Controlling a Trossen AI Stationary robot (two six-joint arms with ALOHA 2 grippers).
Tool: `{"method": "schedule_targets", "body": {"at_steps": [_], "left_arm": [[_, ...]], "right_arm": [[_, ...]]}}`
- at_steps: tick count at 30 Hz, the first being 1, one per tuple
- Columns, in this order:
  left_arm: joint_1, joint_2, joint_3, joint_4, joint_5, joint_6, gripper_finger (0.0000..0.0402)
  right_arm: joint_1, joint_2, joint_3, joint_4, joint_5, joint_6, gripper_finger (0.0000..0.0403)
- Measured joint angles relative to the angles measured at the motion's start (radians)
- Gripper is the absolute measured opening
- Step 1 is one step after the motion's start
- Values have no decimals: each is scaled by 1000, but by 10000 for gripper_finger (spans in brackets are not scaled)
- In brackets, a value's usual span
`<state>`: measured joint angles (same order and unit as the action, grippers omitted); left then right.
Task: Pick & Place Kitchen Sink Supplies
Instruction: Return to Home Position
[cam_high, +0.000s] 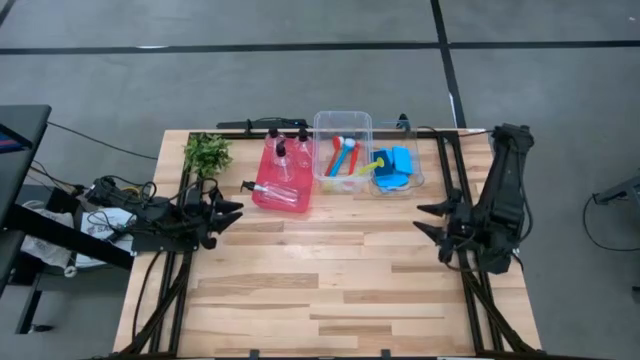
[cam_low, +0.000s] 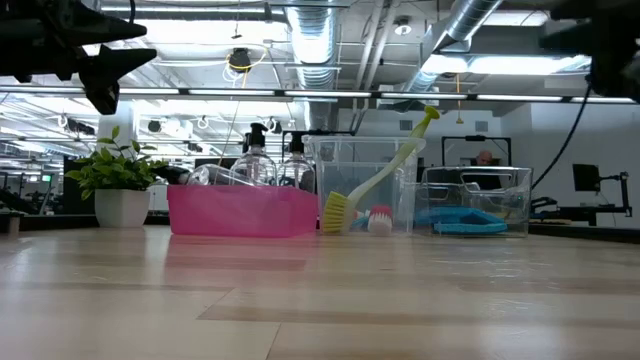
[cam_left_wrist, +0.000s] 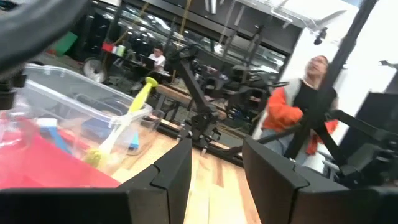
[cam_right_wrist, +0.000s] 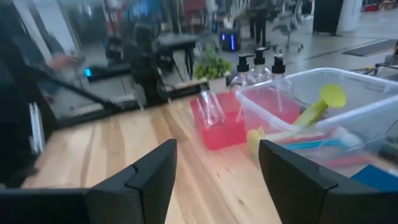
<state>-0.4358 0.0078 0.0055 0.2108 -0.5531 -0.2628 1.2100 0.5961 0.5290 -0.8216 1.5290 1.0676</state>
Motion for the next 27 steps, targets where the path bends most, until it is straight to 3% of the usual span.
{"method": "schedule_targets", "body": {"at_steps": [5, 13, 18, 27], "left_arm": [[0, 0, 0, 0, 50, 18, 144], [0, 0, 0, 0, 55, 22, 144], [0, 6, 0, -1, 55, 22, 144], [0, 97, 0, 1, 47, 11, 144]], "right_arm": [[79, 0, -123, -3, 40, 226, 219], [89, -1, -284, 4, 42, 484, 220], [36, -1, -328, 129, 43, 420, 220], [-51, -1, -338, 168, 43, 376, 219]]}}
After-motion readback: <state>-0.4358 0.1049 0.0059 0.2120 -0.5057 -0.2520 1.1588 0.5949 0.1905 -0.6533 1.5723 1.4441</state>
